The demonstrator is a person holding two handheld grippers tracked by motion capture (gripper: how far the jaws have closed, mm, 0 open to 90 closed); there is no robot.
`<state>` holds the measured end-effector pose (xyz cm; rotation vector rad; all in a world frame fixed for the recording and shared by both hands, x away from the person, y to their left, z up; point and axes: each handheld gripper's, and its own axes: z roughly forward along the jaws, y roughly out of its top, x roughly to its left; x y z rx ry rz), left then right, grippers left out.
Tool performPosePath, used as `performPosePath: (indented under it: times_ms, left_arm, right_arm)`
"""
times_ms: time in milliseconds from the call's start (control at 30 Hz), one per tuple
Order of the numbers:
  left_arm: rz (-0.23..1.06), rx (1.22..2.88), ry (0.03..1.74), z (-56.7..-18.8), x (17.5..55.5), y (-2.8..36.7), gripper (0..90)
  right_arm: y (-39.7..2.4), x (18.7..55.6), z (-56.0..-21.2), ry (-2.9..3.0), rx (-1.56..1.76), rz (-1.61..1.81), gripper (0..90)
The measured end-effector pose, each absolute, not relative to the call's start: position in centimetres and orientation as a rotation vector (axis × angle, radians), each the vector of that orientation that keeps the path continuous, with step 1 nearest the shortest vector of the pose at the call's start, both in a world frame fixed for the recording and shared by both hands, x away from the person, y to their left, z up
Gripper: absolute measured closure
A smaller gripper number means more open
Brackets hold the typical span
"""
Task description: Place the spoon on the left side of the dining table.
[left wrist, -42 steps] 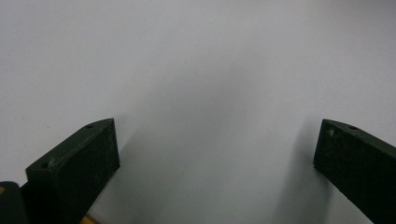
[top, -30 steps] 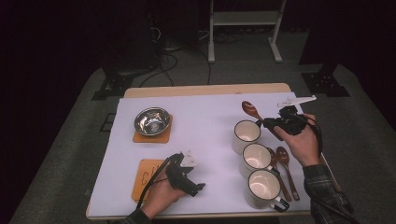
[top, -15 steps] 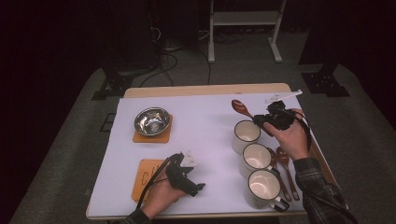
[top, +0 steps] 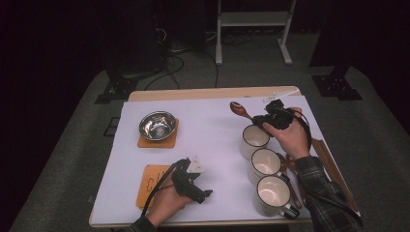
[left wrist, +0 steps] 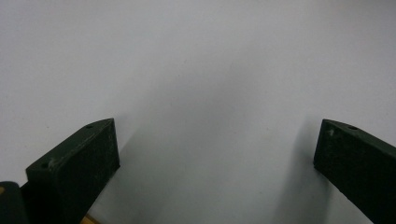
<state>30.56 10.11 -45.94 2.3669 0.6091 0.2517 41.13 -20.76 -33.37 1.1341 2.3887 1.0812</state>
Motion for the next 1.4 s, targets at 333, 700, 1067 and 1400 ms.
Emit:
performPosePath:
  times_ms: [333,700,1067,1400]
  left_arm:
    - [0.251,2.365,0.611,-46.0,30.5,10.1,0.0]
    - [0.253,2.37,0.606,-45.9,30.6,10.1,0.0]
    - [0.254,2.367,0.61,-45.9,30.6,10.1,0.0]
    - [0.252,2.369,0.609,-45.9,30.6,10.1,0.0]
  right_arm:
    - [-18.5,42.1,-32.6,2.42,1.085,1.08,81.2]
    - [-16.4,43.2,-32.2,2.448,1.042,1.088,81.2]
    - [-14.4,44.0,-31.9,2.481,1.006,1.1,81.2]
    - [-12.2,44.8,-32.1,2.514,0.962,1.08,81.2]
